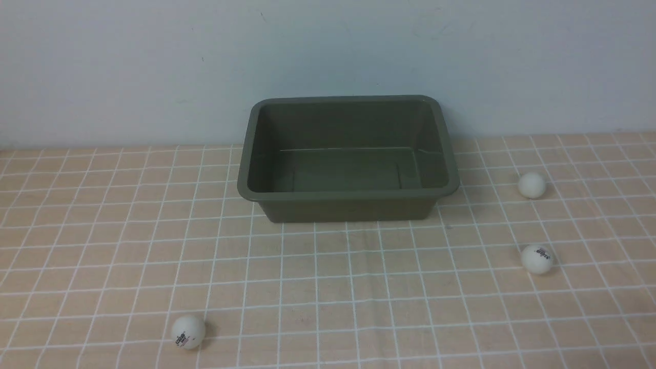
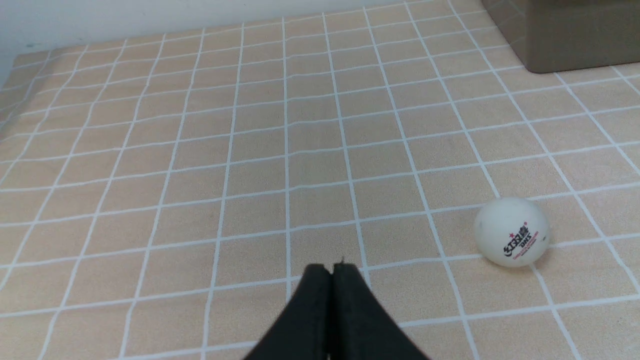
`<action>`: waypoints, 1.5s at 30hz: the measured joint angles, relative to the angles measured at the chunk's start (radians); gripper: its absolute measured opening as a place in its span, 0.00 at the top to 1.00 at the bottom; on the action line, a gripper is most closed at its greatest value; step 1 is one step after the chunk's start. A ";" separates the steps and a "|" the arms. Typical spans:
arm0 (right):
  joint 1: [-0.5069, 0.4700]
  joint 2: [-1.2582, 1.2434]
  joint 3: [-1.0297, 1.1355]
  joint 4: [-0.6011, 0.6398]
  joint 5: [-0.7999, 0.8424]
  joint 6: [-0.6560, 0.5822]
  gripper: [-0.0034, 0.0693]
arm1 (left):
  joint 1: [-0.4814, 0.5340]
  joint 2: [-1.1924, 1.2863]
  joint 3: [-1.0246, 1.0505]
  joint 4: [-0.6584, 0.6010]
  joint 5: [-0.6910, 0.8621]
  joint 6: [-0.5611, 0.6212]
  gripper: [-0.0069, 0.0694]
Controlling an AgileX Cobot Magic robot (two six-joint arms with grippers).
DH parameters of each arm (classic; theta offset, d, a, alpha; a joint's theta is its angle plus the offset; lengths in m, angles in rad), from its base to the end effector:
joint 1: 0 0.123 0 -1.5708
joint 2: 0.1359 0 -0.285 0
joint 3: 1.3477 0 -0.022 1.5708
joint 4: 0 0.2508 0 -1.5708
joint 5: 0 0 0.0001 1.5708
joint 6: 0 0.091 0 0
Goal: Put the table tennis balls into the box on the light coffee tablecloth.
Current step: 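Reach for and grasp a ping pong ball on the table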
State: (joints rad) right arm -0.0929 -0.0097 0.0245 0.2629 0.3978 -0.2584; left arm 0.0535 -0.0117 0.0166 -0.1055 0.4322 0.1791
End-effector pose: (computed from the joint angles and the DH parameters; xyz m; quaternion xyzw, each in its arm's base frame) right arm 0.0526 0.0043 0.1710 0.0017 0.8082 0.0090 0.5888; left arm 0.0509 -0.0013 0.1698 0.0248 0.8183 0.0212 0.5739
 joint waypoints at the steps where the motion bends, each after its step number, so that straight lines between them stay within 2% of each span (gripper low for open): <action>1: 0.000 0.000 0.000 0.000 0.000 0.000 0.97 | 0.000 0.000 0.000 0.000 0.000 0.000 1.00; 40: 0.000 0.000 0.000 0.000 0.000 0.000 0.97 | 0.000 0.000 0.000 0.002 0.000 0.000 1.00; 45: 0.000 0.000 0.000 0.000 0.000 0.000 0.97 | 0.000 0.000 0.000 0.067 0.000 0.000 1.00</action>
State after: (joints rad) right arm -0.0929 -0.0097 0.0245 0.2629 0.3978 -0.2584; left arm 0.0535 -0.0117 0.0166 -0.0383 0.4322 0.1791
